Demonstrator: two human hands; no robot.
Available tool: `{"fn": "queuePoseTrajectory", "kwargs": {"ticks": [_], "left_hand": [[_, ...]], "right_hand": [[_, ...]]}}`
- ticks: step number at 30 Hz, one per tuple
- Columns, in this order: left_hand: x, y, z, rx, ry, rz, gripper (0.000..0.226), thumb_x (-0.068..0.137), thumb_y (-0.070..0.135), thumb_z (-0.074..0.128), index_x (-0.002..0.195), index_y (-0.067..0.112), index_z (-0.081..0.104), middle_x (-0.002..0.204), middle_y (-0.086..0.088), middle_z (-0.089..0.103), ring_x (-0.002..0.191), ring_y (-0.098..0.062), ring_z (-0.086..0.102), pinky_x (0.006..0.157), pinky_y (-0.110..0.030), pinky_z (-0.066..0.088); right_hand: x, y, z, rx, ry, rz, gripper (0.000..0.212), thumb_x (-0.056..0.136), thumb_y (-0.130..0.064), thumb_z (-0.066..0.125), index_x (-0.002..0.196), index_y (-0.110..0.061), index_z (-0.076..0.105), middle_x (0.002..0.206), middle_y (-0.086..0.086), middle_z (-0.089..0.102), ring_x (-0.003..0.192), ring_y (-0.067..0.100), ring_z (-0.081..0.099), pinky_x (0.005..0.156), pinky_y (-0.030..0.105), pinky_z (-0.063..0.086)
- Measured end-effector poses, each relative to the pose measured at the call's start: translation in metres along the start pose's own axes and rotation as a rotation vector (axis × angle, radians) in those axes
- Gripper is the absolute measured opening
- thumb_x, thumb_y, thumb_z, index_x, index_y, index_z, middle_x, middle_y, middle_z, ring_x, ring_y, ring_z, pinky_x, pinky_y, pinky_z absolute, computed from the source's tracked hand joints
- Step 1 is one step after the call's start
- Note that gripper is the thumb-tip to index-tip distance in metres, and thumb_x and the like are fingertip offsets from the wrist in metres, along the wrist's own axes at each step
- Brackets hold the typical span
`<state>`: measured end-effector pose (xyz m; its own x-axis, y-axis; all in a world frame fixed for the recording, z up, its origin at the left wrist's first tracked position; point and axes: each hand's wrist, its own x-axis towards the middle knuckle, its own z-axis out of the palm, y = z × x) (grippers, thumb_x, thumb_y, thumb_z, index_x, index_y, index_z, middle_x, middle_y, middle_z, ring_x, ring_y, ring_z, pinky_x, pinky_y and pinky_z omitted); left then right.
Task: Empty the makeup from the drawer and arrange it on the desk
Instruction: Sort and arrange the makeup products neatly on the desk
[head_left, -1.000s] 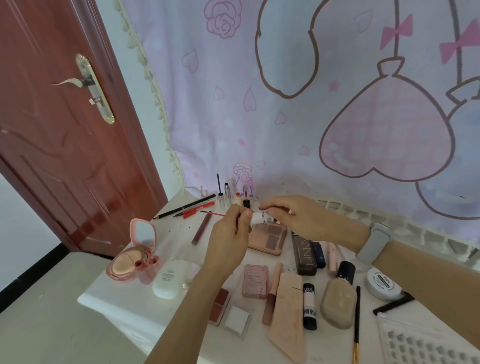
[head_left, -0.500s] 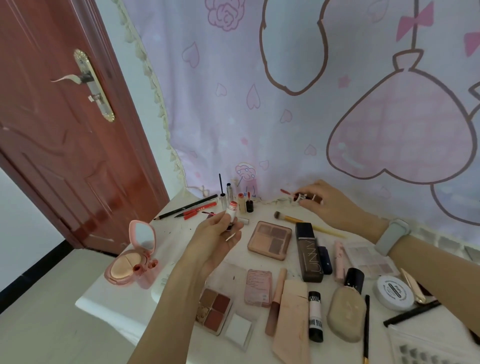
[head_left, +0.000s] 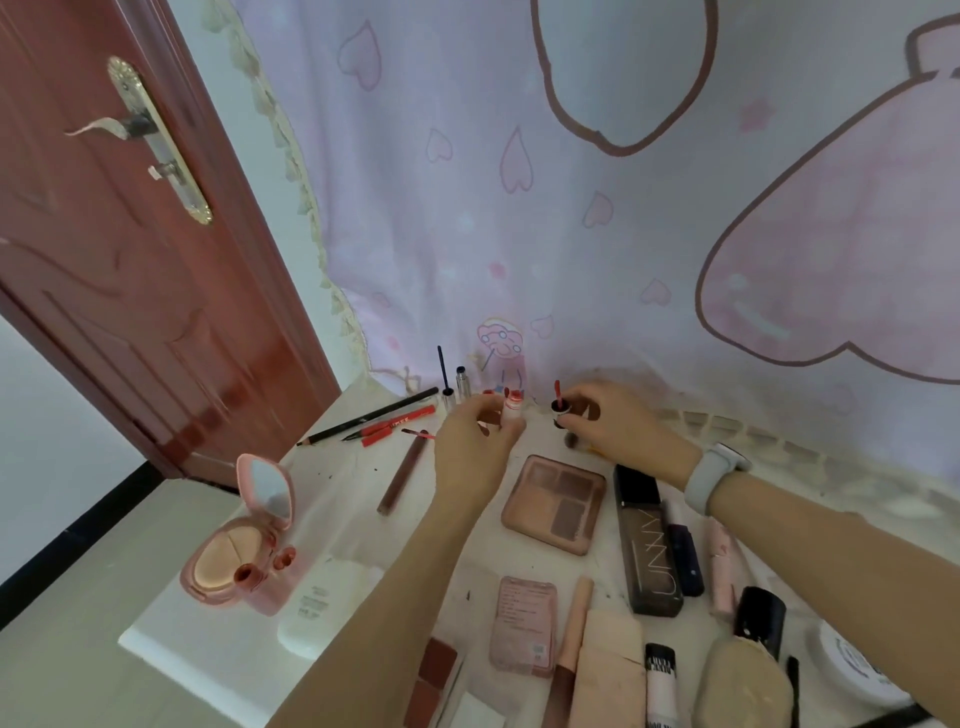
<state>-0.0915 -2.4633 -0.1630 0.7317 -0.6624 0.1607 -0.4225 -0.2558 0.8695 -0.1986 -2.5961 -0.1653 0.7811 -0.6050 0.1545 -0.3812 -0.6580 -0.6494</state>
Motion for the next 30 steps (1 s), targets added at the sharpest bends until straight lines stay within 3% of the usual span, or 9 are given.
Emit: {"fn": "queuePoseTrajectory", "kwargs": {"ticks": [3, 6, 11, 17, 25, 27, 30], "left_hand": [[0.009, -0.004, 0.010, 0.166, 0.000, 0.038, 0.016, 0.085, 0.031, 0.060, 0.094, 0.019, 0.066, 0.086, 0.010, 0.068, 0.087, -0.011, 0.061, 0.080, -0.035, 0.048], [0.011, -0.005, 0.017, 0.282, 0.034, 0.018, 0.018, 0.086, 0.034, 0.055, 0.095, 0.023, 0.066, 0.089, 0.009, 0.070, 0.093, -0.018, 0.061, 0.086, -0.041, 0.046], [0.012, -0.009, 0.022, 0.333, 0.027, -0.017, 0.017, 0.081, 0.030, 0.059, 0.095, 0.025, 0.068, 0.092, 0.007, 0.070, 0.095, -0.020, 0.060, 0.089, -0.041, 0.044], [0.015, -0.013, 0.028, 0.425, 0.030, -0.004, 0.022, 0.082, 0.030, 0.059, 0.101, 0.024, 0.067, 0.095, 0.004, 0.070, 0.096, -0.019, 0.060, 0.088, -0.041, 0.042], [0.007, -0.008, 0.026, 0.433, 0.081, -0.005, 0.027, 0.084, 0.033, 0.060, 0.108, 0.022, 0.065, 0.101, 0.004, 0.069, 0.100, -0.020, 0.056, 0.086, -0.039, 0.044], [0.002, -0.006, 0.021, 0.437, 0.086, 0.004, 0.028, 0.084, 0.033, 0.061, 0.110, 0.022, 0.063, 0.105, 0.005, 0.067, 0.104, -0.018, 0.054, 0.088, -0.038, 0.043], [-0.005, -0.005, 0.008, 0.401, 0.077, 0.035, 0.026, 0.084, 0.033, 0.062, 0.108, 0.022, 0.064, 0.108, 0.007, 0.066, 0.105, -0.017, 0.056, 0.091, -0.040, 0.043]], "right_hand": [[0.006, 0.001, 0.008, 0.021, -0.033, 0.006, 0.017, 0.085, -0.021, 0.062, 0.100, -0.014, 0.066, 0.080, -0.002, 0.061, 0.066, 0.009, 0.053, 0.062, 0.021, 0.037], [0.010, 0.002, 0.015, -0.028, -0.042, -0.014, 0.018, 0.085, -0.020, 0.063, 0.100, -0.011, 0.067, 0.085, -0.002, 0.059, 0.076, 0.013, 0.052, 0.068, 0.026, 0.038], [0.018, 0.006, 0.019, -0.113, -0.074, 0.018, 0.021, 0.084, -0.024, 0.062, 0.097, -0.008, 0.068, 0.095, 0.009, 0.067, 0.086, 0.023, 0.059, 0.073, 0.032, 0.043], [0.020, 0.006, 0.017, -0.111, -0.112, 0.010, 0.022, 0.084, -0.021, 0.062, 0.100, -0.008, 0.067, 0.089, 0.005, 0.062, 0.079, 0.015, 0.050, 0.066, 0.026, 0.034], [0.013, 0.009, 0.013, -0.101, -0.117, 0.025, 0.038, 0.087, -0.025, 0.058, 0.121, -0.009, 0.058, 0.105, 0.006, 0.065, 0.092, 0.016, 0.057, 0.078, 0.027, 0.043], [0.007, 0.009, 0.009, -0.125, -0.083, 0.024, 0.034, 0.088, -0.026, 0.056, 0.118, -0.011, 0.060, 0.107, 0.003, 0.063, 0.093, 0.013, 0.056, 0.078, 0.024, 0.043], [-0.008, 0.001, 0.001, -0.200, 0.025, -0.052, 0.017, 0.090, -0.026, 0.053, 0.099, -0.014, 0.061, 0.100, -0.001, 0.060, 0.091, 0.012, 0.053, 0.076, 0.026, 0.041]]}}
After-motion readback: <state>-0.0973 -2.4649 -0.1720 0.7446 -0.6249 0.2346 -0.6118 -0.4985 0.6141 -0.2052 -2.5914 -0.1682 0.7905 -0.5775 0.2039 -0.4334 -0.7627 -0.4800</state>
